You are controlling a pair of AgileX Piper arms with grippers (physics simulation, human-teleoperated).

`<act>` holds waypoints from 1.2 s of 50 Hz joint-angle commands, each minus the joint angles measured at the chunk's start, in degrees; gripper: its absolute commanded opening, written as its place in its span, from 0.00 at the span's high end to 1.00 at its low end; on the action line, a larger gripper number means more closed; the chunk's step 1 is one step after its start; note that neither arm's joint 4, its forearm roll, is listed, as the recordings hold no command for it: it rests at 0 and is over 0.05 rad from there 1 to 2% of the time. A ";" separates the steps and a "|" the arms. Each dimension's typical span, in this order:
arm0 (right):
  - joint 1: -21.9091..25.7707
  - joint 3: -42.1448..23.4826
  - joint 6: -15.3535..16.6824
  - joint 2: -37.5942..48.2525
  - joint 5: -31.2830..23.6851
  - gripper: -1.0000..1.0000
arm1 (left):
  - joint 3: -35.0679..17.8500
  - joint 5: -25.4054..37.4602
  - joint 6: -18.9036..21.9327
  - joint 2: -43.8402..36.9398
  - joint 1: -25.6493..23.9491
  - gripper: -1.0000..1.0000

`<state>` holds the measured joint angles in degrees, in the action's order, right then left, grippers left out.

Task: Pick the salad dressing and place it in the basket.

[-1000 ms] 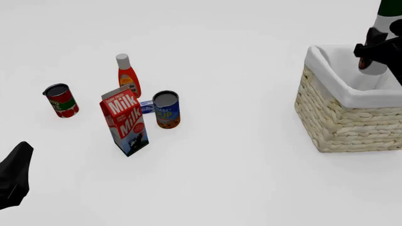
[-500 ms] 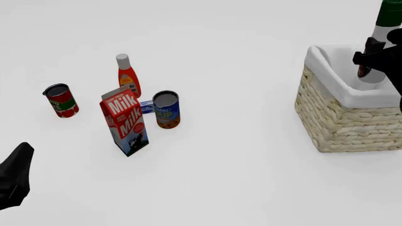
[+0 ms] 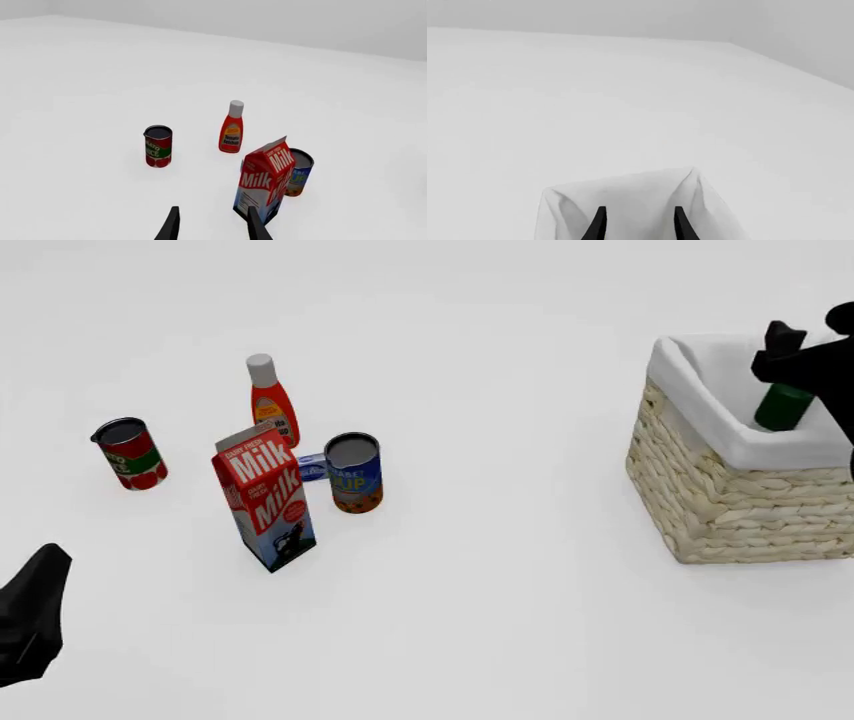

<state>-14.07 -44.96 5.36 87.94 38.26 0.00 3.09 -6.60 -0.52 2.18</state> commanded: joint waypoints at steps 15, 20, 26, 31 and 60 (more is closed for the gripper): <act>0.42 0.74 -0.19 -0.80 0.53 0.00 | 0.00 0.12 0.11 0.01 0.04 0.00; 0.81 1.83 0.12 -2.51 0.48 0.00 | 0.00 0.01 0.22 -0.02 0.05 0.00; 1.22 4.18 0.18 -7.42 -0.62 0.00 | 0.00 0.07 0.36 -0.06 0.15 0.00; 1.74 6.74 -0.10 -12.64 -1.93 0.00 | 0.00 0.11 0.35 -0.06 0.05 0.00; 4.27 18.15 1.17 -41.92 -14.99 0.00 | 0.00 -0.10 0.56 0.29 -0.56 0.00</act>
<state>-10.45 -29.97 6.38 55.22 27.88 0.00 3.09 -6.06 -0.36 1.81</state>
